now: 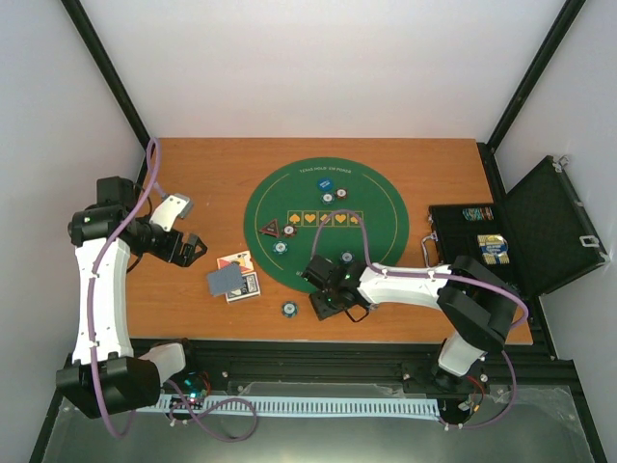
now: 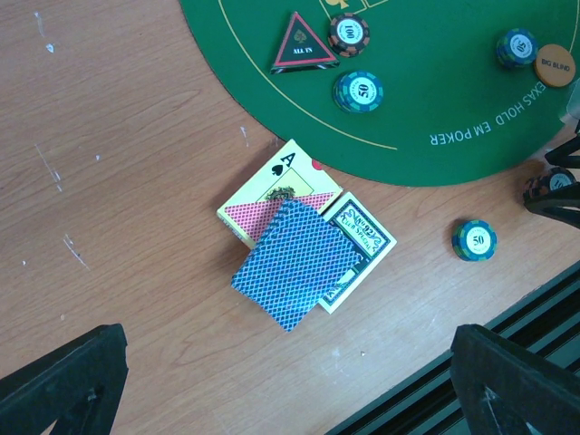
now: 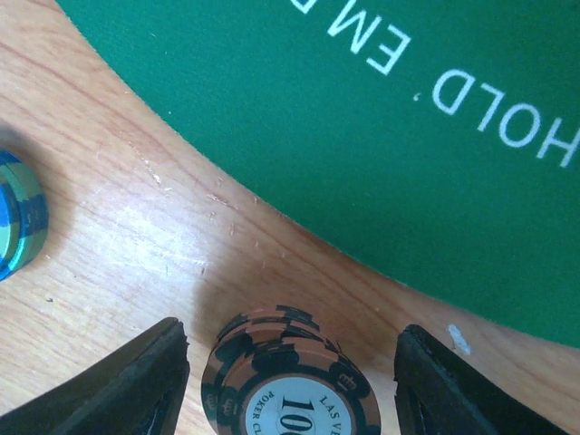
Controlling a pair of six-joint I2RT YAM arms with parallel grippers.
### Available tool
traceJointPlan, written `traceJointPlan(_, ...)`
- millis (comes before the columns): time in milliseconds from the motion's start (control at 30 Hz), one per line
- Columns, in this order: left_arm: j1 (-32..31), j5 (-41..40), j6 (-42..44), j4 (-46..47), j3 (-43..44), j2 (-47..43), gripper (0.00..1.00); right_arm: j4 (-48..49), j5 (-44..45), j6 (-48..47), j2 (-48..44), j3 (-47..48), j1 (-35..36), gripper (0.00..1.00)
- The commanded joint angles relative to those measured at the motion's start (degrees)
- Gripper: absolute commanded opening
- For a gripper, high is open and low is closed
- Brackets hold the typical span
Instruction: Distribute texas hold em gaming equipment
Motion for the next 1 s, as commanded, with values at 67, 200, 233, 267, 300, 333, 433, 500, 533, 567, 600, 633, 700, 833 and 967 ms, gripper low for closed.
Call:
traceJointPlan(67,0.31,0.91,0.13,-0.81,1.9,-1.05,1.0,1.54,0.44,-0.07,0.23,-0.67,0.55,0.58)
traceJointPlan(200,0.3,1.0,0.03,-0.92,1.72,-1.42,1.0,1.32,0.64,0.07,-0.1,-0.79,0.58,0.51)
traceJointPlan(233,0.3,0.9,0.16,-0.86,1.74,-1.45,1.0,1.08,0.84,-0.11,-0.19,-0.64,0.52,0.49)
traceJointPlan(267,0.31,0.83,0.13,-0.95,1.74,-1.43,1.0,0.75,1.09,-0.16,-0.24,-0.51,0.55,0.46)
traceJointPlan(300,0.3,0.64,0.11,-0.92,1.7,-1.4,1.0,0.44,1.33,-0.26,-0.34,-0.37,0.55,0.44)
traceJointPlan(333,0.35,0.54,0.04,-0.88,1.67,-1.42,1.0,0.2,1.49,-0.4,-0.44,-0.27,0.56,0.43)
traceJointPlan(433,0.31,0.57,0.1,-0.77,1.9,-1.49,1.0,-0.52,2.03,-0.52,-0.95,-0.02,0.56,0.4)
traceJointPlan(500,0.35,0.59,0.12,-0.72,2.08,-1.51,1.0,-1.07,2.12,-0.67,-1.36,0.35,0.56,0.4)
traceJointPlan(533,0.31,0.61,0.12,-0.74,2.16,-1.43,1.0,-1.36,2.1,-0.63,-1.6,0.59,0.58,0.39)
traceJointPlan(567,0.3,0.7,0.1,-0.7,2.18,-1.34,1.0,-1.64,2.06,-0.71,-1.87,0.84,0.57,0.38)
traceJointPlan(600,0.3,0.75,0.05,-0.71,2.24,-1.29,1.0,-1.96,1.99,-0.7,-2.05,1.12,0.59,0.38)
traceJointPlan(633,0.32,0.87,0.04,-0.74,2.19,-1.18,1.0,-2.26,1.99,-0.82,-2.31,1.48,0.59,0.37)
traceJointPlan(700,0.34,0.96,0.12,-0.92,2.18,-1.22,1.0,-3.2,1.91,-0.79,-2.75,2.27,0.67,0.37)
traceJointPlan(833,0.3,0.76,0.37,-1.06,2.33,-1.25,1.0,-5.26,1.67,-0.41,-4.57,4.34,0.68,0.38)
traceJointPlan(967,0.31,0.79,0.73,-1.43,2.66,-1.25,1.0,-8.62,3.03,-0.08,-5.77,7.76,0.42,0.36)
